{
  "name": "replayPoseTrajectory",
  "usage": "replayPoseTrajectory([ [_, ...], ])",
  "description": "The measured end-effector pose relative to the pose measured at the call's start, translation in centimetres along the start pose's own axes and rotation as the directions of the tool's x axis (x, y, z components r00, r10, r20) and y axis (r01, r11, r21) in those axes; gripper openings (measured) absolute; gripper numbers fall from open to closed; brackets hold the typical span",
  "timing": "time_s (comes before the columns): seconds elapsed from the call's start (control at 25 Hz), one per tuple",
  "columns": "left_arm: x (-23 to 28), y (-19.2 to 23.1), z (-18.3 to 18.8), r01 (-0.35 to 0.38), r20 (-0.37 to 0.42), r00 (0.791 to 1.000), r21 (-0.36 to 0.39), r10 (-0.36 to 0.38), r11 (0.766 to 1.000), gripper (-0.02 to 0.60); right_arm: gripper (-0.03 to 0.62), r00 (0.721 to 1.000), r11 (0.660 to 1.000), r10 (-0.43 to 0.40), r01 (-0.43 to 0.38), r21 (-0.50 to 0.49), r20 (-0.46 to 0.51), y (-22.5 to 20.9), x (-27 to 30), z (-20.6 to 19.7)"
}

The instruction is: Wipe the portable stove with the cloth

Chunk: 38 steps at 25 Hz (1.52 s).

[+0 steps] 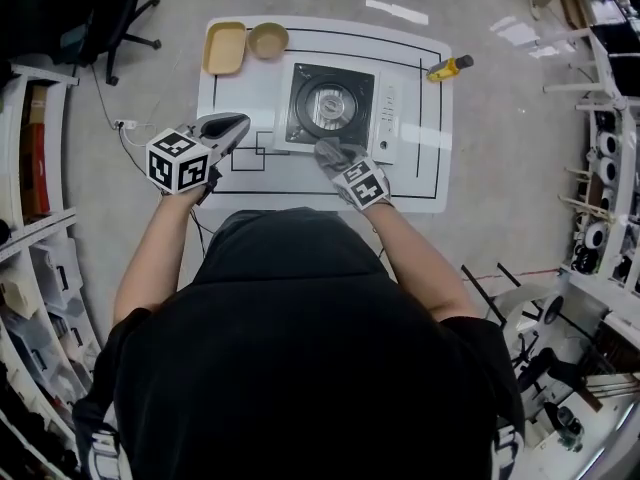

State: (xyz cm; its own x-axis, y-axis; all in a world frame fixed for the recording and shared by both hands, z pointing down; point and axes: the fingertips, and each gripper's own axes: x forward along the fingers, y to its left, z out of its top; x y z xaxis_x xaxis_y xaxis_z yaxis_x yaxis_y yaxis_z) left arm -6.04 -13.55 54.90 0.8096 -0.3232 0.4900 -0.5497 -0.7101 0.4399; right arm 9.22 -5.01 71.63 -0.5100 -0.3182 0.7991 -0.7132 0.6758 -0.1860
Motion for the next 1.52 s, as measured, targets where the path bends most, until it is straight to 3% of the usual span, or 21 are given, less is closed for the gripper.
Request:
replayPoseTrajectory([
  [0.44,-2.8,1.2,-1.6,-0.047,0.008,0.999,-0.032,0.047,0.998,0.035,0.204,0.992,0.987,0.127,-0.128,-0.098,-0.013,5.4,4.6,4.6],
  [0.96,-4.8,2.3,-2.3,-0.072,0.009,0.997,-0.040,0.073,0.997,0.035,0.204,0.981,0.976,0.192,-0.193,-0.103,-0.021,8.2,7.5,7.5],
  [1.16,-4.9,2.3,-1.7,-0.070,0.016,0.997,-0.033,0.070,0.997,0.035,0.204,0.969,0.965,0.246,-0.244,-0.098,0.014,9.2,6.1,8.8],
  [1.36,-4.7,2.6,-0.9,-0.066,0.023,0.998,-0.028,0.067,0.997,0.035,0.204,0.979,0.982,0.186,-0.182,-0.056,0.080,5.9,3.4,10.4],
  [1.52,-4.1,2.8,-0.4,-0.059,0.024,0.998,-0.027,0.060,0.998,0.035,0.204,0.997,0.990,0.073,-0.070,-0.120,0.020,1.9,2.2,9.5],
])
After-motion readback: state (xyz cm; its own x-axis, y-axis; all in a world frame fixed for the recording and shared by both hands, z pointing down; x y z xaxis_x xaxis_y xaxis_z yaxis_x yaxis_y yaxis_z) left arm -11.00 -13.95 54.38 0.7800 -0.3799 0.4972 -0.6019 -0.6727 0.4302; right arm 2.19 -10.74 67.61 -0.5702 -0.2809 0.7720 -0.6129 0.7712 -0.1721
